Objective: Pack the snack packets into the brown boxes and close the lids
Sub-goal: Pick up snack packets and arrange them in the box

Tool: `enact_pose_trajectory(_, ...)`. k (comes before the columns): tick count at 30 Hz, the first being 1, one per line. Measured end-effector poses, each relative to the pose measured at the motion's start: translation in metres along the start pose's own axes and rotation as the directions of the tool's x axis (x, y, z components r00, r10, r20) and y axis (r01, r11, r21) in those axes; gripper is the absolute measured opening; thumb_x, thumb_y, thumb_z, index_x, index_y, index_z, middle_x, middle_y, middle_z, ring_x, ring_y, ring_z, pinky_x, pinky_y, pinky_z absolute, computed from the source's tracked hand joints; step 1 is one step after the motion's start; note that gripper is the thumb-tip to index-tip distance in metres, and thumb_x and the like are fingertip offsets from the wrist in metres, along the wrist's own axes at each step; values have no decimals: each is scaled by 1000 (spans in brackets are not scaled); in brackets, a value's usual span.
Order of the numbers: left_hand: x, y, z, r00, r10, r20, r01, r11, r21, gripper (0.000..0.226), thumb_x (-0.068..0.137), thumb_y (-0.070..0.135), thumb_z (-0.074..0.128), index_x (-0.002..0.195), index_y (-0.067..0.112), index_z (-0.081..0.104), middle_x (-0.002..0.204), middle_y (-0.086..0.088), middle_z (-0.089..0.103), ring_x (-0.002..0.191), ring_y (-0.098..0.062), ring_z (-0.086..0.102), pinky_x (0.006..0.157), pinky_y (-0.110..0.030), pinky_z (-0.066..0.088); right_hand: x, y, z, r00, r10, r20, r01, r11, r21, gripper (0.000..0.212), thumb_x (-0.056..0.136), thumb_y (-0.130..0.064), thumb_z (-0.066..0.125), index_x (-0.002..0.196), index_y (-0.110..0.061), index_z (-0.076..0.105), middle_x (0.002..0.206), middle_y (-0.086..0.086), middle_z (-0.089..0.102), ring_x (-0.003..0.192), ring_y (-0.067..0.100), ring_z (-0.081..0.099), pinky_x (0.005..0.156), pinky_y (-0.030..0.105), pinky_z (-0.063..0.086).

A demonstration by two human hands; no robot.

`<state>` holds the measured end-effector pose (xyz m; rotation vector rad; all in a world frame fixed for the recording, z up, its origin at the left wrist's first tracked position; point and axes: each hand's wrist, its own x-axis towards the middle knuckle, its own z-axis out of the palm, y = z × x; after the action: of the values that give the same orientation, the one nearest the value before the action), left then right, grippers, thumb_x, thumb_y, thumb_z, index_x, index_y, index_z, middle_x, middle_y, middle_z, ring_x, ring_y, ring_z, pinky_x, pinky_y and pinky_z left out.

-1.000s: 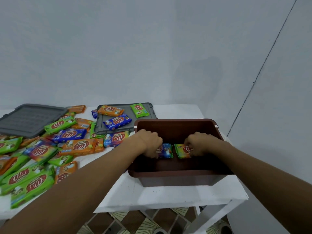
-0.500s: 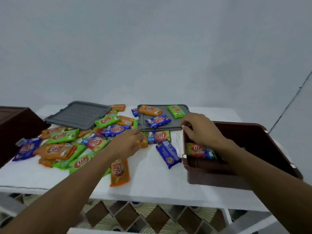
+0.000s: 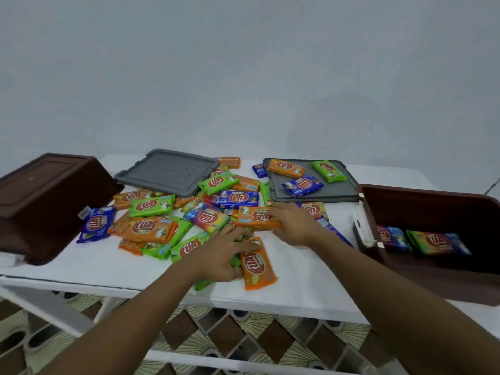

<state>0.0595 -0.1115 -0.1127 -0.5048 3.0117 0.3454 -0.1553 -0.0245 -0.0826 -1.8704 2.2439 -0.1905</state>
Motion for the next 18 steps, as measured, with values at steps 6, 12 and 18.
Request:
enact_pose_trajectory(6, -3, 4, 9, 986, -56, -157, 49, 998, -51, 60, 84, 54, 34, 136, 29, 50, 113, 6, 44, 107, -12, 35, 94, -40, 39, 8, -2, 6, 992, 126, -17, -124, 989, 77, 24, 84, -39, 68, 96, -25, 52, 114, -1, 60, 96, 14, 56, 79, 33, 52)
enact_pose_trajectory(12, 8, 28, 8, 979, -135, -154, 148, 986, 74, 82, 77, 85, 31, 132, 26, 47, 120, -4, 45, 110, -24, 44, 94, -39, 39, -11, 6, 10, 936, 343, 79, -349, 934, 72, 86, 72, -42, 78, 142, -20, 33, 128, 5, 55, 113, 24, 56, 88, 38, 52)
enact_pose_trajectory(18, 23, 55, 10, 966, -234, -114, 230, 972, -43, 84, 69, 73, 62, 133, 23, 41, 140, -7, 34, 123, -31, 35, 100, -43, 38, -17, 17, -9, 899, 437, -18, -412, 861, 297, 25, 89, -38, 58, 91, -13, 63, 86, 4, 66, 83, 22, 65, 77, 40, 56)
